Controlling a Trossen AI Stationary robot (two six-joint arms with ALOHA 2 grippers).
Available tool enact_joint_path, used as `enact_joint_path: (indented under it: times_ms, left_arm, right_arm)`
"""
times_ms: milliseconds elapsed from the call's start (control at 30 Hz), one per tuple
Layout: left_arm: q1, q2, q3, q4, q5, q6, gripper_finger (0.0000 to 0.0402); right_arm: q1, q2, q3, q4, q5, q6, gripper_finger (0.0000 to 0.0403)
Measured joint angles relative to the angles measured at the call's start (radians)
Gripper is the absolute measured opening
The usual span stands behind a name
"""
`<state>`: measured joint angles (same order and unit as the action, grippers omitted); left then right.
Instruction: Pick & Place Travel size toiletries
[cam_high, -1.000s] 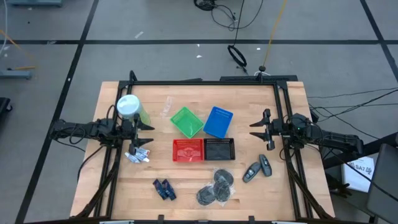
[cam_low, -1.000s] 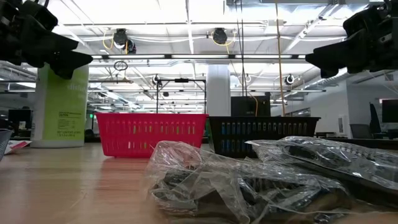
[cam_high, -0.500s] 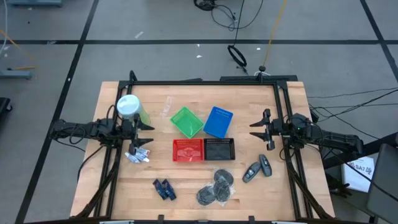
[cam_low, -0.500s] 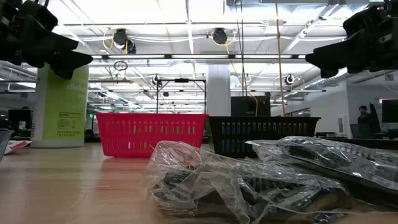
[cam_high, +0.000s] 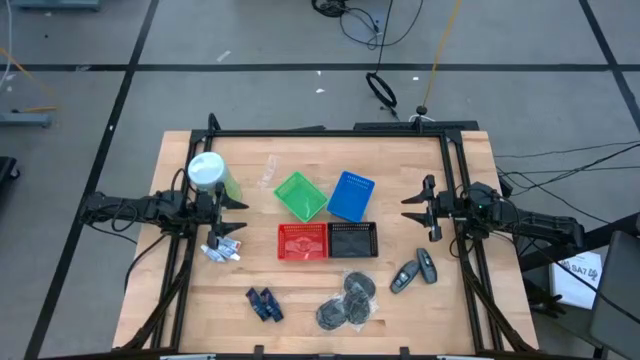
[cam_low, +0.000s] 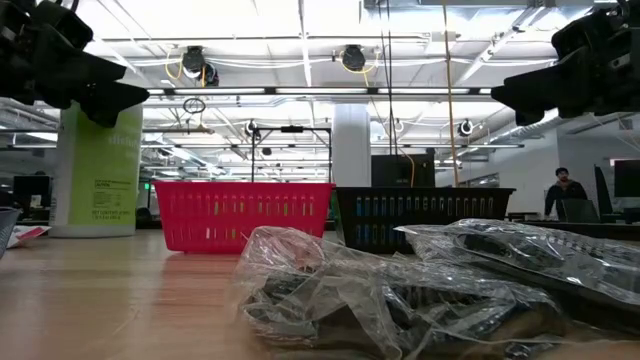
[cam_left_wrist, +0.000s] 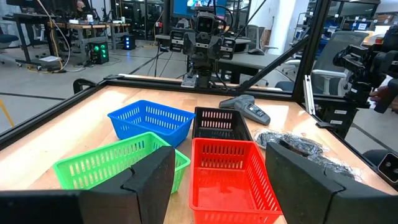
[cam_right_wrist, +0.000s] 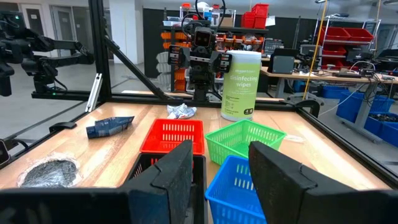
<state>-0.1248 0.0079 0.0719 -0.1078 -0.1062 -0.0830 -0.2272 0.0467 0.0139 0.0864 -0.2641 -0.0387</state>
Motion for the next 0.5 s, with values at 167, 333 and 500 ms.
enact_joint_path:
  times_ms: [167, 333, 500]
  left_arm:
    - [0.0, 0.0, 0.0, 0.0, 0.0, 0.0, 0.0248]
    - [0.0, 0.0, 0.0, 0.0, 0.0, 0.0, 0.0248]
    - [0.0, 0.0, 0.0, 0.0, 0.0, 0.0, 0.0248]
  right_arm:
    - [0.0, 0.0, 0.0, 0.013, -0.001, 0.014, 0.0146]
    - [0.0, 0.0, 0.0, 0.036, 0.0, 0.135, 0.0146]
    - [0.0, 0.0, 0.0, 0.136, 0.0, 0.356, 0.0146]
